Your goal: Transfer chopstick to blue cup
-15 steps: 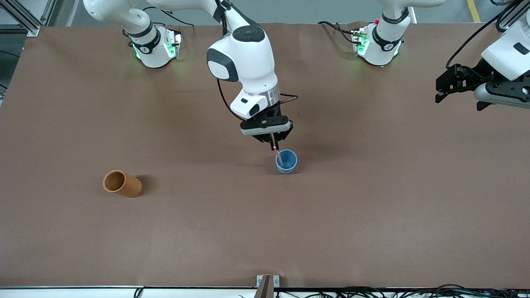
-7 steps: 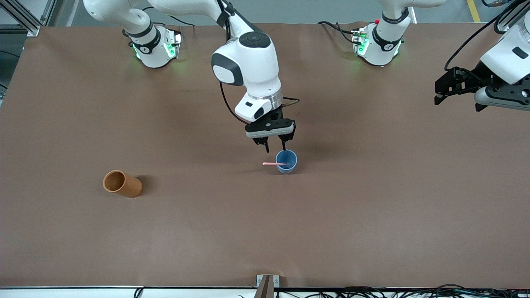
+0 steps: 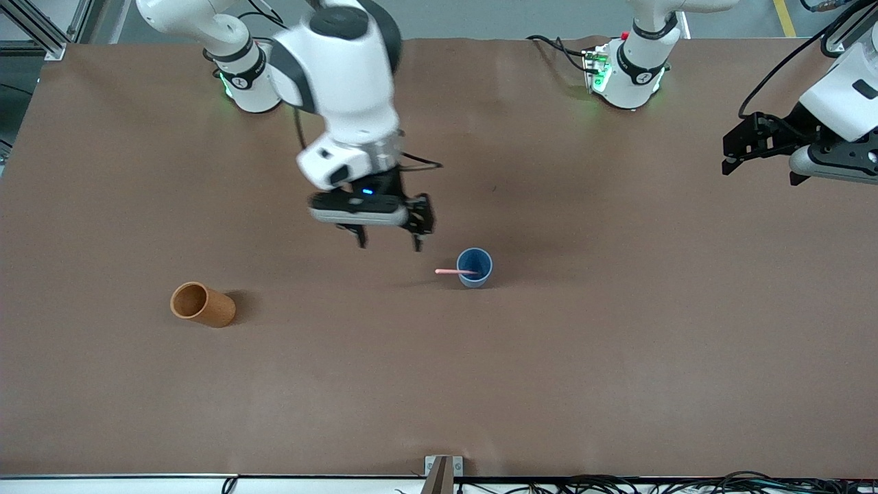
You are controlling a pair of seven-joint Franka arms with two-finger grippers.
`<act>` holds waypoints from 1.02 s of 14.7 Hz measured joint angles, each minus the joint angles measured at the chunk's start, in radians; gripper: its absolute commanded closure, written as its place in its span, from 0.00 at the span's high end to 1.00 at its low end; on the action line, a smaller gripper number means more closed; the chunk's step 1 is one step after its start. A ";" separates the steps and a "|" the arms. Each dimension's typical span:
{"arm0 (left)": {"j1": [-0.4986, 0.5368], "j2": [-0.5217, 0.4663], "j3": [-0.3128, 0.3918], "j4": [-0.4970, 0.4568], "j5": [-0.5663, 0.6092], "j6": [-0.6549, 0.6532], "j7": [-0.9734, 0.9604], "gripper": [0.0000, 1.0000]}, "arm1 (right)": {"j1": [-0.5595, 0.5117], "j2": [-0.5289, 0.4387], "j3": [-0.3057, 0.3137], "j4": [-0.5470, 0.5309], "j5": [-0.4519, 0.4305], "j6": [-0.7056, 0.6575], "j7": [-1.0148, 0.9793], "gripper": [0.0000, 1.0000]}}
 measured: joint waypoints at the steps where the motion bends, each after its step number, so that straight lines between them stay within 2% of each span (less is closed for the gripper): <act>1: 0.000 0.000 0.000 0.000 0.000 0.000 0.000 1.00 | -0.041 -0.045 -0.001 0.000 0.013 -0.079 -0.039 1.00; 5: 0.000 0.000 0.000 0.000 0.000 0.000 0.000 1.00 | -0.228 -0.159 -0.005 -0.016 0.039 -0.280 -0.244 1.00; 9: 0.000 0.000 0.000 0.000 0.000 0.000 0.000 1.00 | -0.409 -0.236 -0.008 -0.101 0.124 -0.307 -0.420 1.00; 15: -0.001 0.001 0.000 0.000 0.000 0.000 0.000 1.00 | -0.587 -0.373 -0.010 -0.261 0.139 -0.321 -0.646 1.00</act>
